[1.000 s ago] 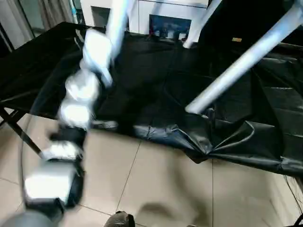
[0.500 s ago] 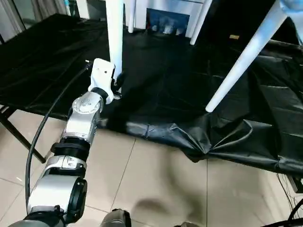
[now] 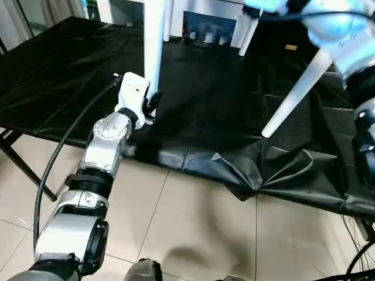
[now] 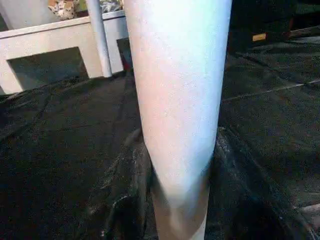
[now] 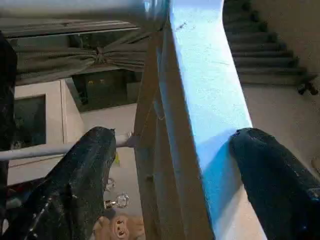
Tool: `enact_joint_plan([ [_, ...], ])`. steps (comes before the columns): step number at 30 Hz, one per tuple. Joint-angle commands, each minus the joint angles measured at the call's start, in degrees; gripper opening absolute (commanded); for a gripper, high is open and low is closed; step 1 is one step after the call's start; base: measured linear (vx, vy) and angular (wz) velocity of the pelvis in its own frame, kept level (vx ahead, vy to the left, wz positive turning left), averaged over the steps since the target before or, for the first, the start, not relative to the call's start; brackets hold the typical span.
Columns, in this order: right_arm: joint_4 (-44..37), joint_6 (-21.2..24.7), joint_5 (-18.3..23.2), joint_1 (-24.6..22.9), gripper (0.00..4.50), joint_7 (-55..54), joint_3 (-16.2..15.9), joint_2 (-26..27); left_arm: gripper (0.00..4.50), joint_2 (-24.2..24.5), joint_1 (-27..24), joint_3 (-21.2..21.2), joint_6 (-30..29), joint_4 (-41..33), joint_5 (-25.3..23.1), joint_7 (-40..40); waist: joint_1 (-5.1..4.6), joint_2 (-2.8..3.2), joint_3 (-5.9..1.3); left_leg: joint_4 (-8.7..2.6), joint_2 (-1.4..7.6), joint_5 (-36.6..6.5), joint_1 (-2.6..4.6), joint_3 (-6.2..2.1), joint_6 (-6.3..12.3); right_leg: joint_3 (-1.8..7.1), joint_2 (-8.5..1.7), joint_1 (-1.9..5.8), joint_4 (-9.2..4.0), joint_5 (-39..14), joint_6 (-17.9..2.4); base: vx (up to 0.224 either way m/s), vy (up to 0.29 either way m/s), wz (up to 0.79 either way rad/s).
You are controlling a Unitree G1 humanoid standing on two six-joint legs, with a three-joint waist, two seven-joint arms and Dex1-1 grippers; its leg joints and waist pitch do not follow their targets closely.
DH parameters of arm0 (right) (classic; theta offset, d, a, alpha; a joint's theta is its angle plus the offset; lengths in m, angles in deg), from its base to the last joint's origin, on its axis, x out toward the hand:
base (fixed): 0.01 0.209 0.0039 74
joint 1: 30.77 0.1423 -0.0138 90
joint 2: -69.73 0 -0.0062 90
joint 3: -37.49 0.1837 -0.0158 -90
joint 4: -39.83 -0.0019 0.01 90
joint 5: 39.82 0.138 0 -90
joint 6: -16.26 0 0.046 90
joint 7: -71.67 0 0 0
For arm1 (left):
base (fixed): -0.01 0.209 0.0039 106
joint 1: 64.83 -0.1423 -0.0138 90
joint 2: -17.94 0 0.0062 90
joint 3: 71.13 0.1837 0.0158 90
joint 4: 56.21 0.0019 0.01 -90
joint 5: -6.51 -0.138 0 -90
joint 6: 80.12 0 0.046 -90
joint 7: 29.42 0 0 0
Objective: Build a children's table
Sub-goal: Flip table
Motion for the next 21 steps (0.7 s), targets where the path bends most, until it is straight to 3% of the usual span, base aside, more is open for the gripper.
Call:
enact_joint_plan([
  [1, -0.46, -2.45, 1.13, -1.84, 3.88, -2.42, 1.02, -0.13, 1.48, 0.17, 1.79, 2.22, 1.72, -2.21, -2.01, -1.69, -0.83, 0.15, -5.77, -4.44, 3.46, -14.44, 5.0, -2.43, -1.24, 0.75, -2.11, 0.9, -2.93, 2.16, -12.03, 0.0, 0.0, 0.0],
  [3, -0.76, -3.54, 1.37, -2.42, 3.88, -3.22, 1.51, -0.06, 1.48, 0.27, 1.76, 2.16, 1.73, -2.03, -2.0, -1.64, -0.8, 0.18, -5.76, -4.51, 3.45, -14.98, 5.06, -2.44, -1.65, 0.78, -2.15, 0.79, -3.09, 1.29, -11.3, 0.0, 0.0, 0.0],
  [5, -2.45, -6.62, 2.91, -5.47, 3.88, -4.12, 2.49, 0.65, 1.48, 0.56, 1.65, 2.01, 1.62, -1.32, -1.86, -1.54, -0.83, -0.22, -5.88, -4.37, 3.38, -13.52, 4.89, -2.41, -1.1, 0.78, -2.15, 0.98, -2.95, 2.69, -11.19, 0.0, 0.0, 0.0],
  [7, -4.3, -8.14, 7.1, -10.13, 3.88, -2.26, 4.05, 2.74, 1.48, 1.01, 1.31, 2.17, 1.39, -0.55, -2.05, -1.28, -0.63, -0.35, -5.91, -4.27, 3.44, -12.09, 4.64, -2.36, 0.43, 0.99, -2.61, 1.17, -2.92, 4.43, -10.65, 0.0, 0.0, 0.0],
  [8, -6.13, -7.26, 9.58, -14.37, 3.88, -1.97, 5.22, 4.4, 1.48, 1.33, 1.04, 2.27, 0.97, 0.09, -2.29, -0.91, -0.92, -0.41, -6.08, -4.4, 3.44, -11.3, 4.52, -2.52, 0.72, 0.76, -2.32, 1.32, -2.83, 4.9, -10.56, 0.0, 0.0, 0.0],
  [10, -10.24, -4.64, 13.48, -22.38, 3.88, -1.93, 6.93, 6.96, 1.48, 1.7, 0.53, 2.39, 0.47, 0.84, -2.56, -0.81, -1.03, -0.56, -6.24, -4.25, 3.53, -9.83, 4.75, -2.42, 1.47, 0.8, -2.25, 1.35, -2.69, 7.23, -11.33, 0.0, 0.0, 0.0],
  [11, -11.2, -4.33, 13.95, -23.88, 3.88, -2.0, 7.01, 7.29, 1.48, 1.81, 0.44, 2.44, 0.41, 0.97, -2.7, -0.7, -0.83, -0.4, -6.27, -4.36, 3.64, -9.19, 4.89, -2.42, 1.78, 0.76, -2.24, 1.28, -2.67, 8.26, -11.67, 0.0, 0.0, 0.0],
  [12, -13.7, -3.59, 15.08, -27.65, 3.88, -2.28, 7.16, 8.1, 1.48, 2.14, 0.2, 2.62, 0.34, 1.32, -3.13, -0.45, -0.99, -0.2, -6.39, -4.34, 3.6, -9.24, 4.87, -2.51, 1.52, 0.66, -2.13, 1.25, -2.55, 8.24, -11.92, 0.0, 0.0, 0.0],
  [14, -16.68, -3.05, 16.38, -32.25, 3.88, -2.95, 7.08, 8.92, 1.48, 2.58, -0.08, 3.03, 0.6, 1.88, -3.82, -0.25, -1.22, -0.47, -6.43, -4.65, 3.55, -10.93, 5.0, -2.52, 0.5, 0.51, -1.95, 1.3, -2.76, 6.45, -12.12, 0.0, 0.0, 0.0],
  [15, -19.36, -2.11, 16.54, -36.23, 3.88, -4.67, 7.26, 9.29, 1.48, 3.18, -0.31, 3.5, 1.07, 2.58, -4.69, 0.12, -1.19, -0.45, -6.13, -4.81, 3.54, -11.94, 4.94, -2.46, 0.17, 0.66, -2.07, 1.22, -3.18, 4.75, -11.73, 0.0, 0.0, 0.0],
  [16, -22.22, -0.64, 17.63, -39.98, 3.88, -6.23, 8.14, 9.91, 1.48, 3.73, -0.52, 3.79, 1.29, 3.18, -5.28, 0.3, -1.11, -0.01, -5.81, -5.19, 3.64, -13.71, 5.04, -2.51, -0.42, 0.77, -2.12, 0.96, -3.48, 2.61, -11.13, 0.0, 0.0, 0.0],
  [18, -26.5, 1.27, 18.92, -44.66, 3.88, -8.57, 10.04, 10.81, 1.48, 4.49, -0.87, 3.94, 1.49, 3.71, -5.67, 0.31, -1.84, -0.14, -5.91, -5.84, 3.69, -21.34, 5.68, -2.91, -3.94, 0.65, -2.06, 0.56, -3.98, -4.47, -9.86, 0.0, 0.0, 0.0],
  [21, -30.87, 3.34, 21.07, -48.3, 3.88, -9.88, 12.76, 12.3, 1.48, 5.21, -1.14, 3.93, 1.59, 4.16, -5.58, -0.18, -2.44, -0.09, -5.65, -6.26, 3.63, -26.67, 5.81, -3.08, -5.97, 0.75, -2.06, -0.12, -4.51, -8.14, -8.66, 0.0, 0.0, 0.0],
])
